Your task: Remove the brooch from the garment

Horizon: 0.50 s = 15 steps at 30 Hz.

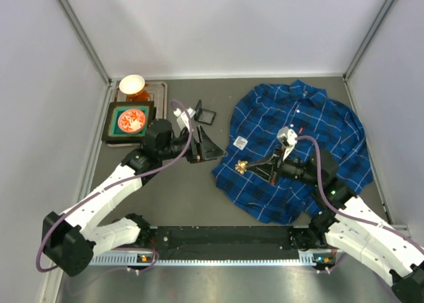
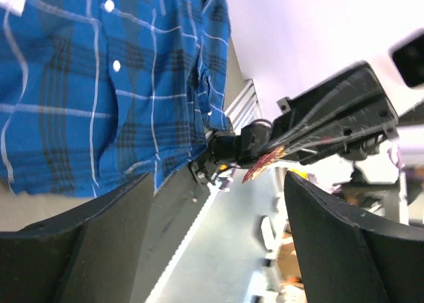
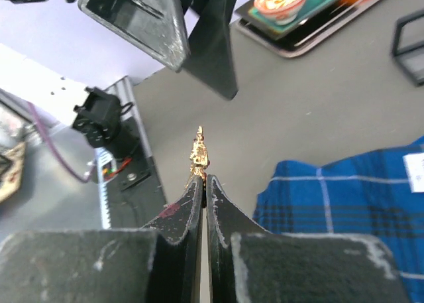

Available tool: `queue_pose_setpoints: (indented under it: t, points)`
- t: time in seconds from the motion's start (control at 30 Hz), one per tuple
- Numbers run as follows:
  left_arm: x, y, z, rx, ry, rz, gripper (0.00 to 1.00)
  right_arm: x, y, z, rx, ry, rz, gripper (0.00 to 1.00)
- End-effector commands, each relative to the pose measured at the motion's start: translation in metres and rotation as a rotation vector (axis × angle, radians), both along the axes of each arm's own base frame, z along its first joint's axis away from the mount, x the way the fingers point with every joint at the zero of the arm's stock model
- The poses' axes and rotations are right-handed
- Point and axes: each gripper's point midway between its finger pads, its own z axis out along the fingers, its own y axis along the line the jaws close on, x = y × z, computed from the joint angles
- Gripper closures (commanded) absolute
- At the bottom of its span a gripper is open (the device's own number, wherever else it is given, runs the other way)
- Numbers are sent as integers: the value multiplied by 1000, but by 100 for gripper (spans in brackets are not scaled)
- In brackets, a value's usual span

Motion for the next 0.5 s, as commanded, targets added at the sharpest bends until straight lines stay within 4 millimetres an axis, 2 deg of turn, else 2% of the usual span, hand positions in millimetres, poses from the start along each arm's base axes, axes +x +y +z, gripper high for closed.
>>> queue_pose_setpoints:
  t: [0.0, 0.03, 0.1, 0.17, 0.23, 0.33, 0.47]
  points:
    - [13, 10, 5, 32, 331, 153, 17, 32, -1, 54, -21, -398, -89, 100]
    - [13, 8, 12, 0, 397, 160, 17, 39, 1, 54, -43, -427, -103, 100]
    - [18, 7, 31, -35, 414, 175, 18, 53, 9, 53, -105, -502, -119, 100]
    - [28, 12, 28, -22, 486, 262, 19, 56, 18, 53, -129, -555, -110, 100]
    - [34, 15, 35, -56, 539, 314, 23, 63, 24, 53, -164, -673, -127, 100]
    - [39, 17, 33, -119, 641, 362, 24, 69, 32, 45, -230, -809, -133, 100]
    - [38, 20, 15, -137, 792, 414, 31, 73, 38, 41, -251, -886, -132, 100]
